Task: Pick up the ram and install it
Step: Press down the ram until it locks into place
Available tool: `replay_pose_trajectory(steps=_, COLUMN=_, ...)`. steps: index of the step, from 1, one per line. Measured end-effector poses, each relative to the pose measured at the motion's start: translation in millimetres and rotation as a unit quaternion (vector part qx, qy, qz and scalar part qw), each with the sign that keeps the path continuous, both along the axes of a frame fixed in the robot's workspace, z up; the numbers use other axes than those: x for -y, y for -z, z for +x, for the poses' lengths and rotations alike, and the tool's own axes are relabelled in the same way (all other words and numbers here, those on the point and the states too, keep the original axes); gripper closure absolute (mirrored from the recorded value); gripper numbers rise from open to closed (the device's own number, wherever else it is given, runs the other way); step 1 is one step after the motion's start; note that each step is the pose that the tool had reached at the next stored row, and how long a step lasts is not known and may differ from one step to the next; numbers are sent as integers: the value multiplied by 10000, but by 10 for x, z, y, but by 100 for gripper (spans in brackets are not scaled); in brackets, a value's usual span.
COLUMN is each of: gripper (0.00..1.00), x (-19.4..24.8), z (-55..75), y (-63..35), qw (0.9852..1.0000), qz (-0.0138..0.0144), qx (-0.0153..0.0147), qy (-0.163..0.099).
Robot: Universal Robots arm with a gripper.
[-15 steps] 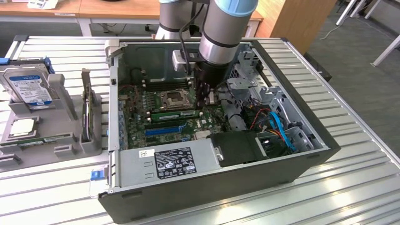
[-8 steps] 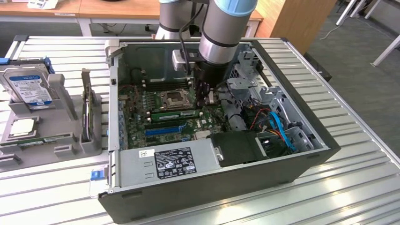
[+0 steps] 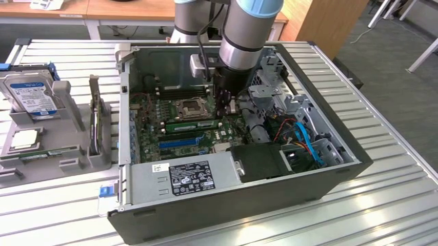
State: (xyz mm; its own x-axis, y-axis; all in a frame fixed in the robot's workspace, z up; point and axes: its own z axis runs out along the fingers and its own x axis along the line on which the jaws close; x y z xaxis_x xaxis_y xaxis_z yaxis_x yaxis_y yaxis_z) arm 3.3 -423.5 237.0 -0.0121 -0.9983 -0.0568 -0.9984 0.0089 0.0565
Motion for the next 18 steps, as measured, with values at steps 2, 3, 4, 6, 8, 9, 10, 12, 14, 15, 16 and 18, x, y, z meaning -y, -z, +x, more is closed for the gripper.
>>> replay_pose_trajectory(steps=2, gripper=90, x=0, z=0, y=0, qw=10000, qz=-1, qx=0, qy=0)
replay_pose_trajectory(steps=3, gripper=90, x=-2, z=1, y=3, qw=10000, qz=0, qx=0, qy=0)
replay_pose_trajectory(steps=4, gripper=90, x=-4, z=1, y=7, qw=10000, qz=0, qx=0, qy=-1)
replay_pose_trajectory(steps=6, gripper=90, x=-4, z=1, y=17, qw=10000, qz=0, qx=0, qy=-1)
replay_pose_trajectory(steps=8, gripper=90, x=-4, z=0, y=28, qw=10000, qz=0, qx=0, qy=0)
replay_pose_trajectory(steps=9, gripper=90, x=-4, z=0, y=33, qw=10000, qz=0, qx=0, qy=0)
replay_pose_trajectory(steps=10, gripper=90, x=-4, z=0, y=37, qw=10000, qz=0, qx=0, qy=0)
replay_pose_trajectory(steps=12, gripper=90, x=-4, z=0, y=91, qw=10000, qz=-1, qx=0, qy=0)
replay_pose_trajectory(steps=14, gripper=90, x=-5, z=0, y=90, qw=10000, qz=1, qx=0, qy=0)
replay_pose_trajectory(steps=15, gripper=90, x=-5, z=0, y=89, qw=10000, qz=1, qx=0, qy=0)
replay_pose_trajectory(steps=16, gripper=90, x=-5, z=0, y=89, qw=10000, qz=1, qx=0, qy=0)
replay_pose_trajectory(steps=18, gripper=90, x=-4, z=0, y=86, qw=10000, qz=0, qx=0, qy=0)
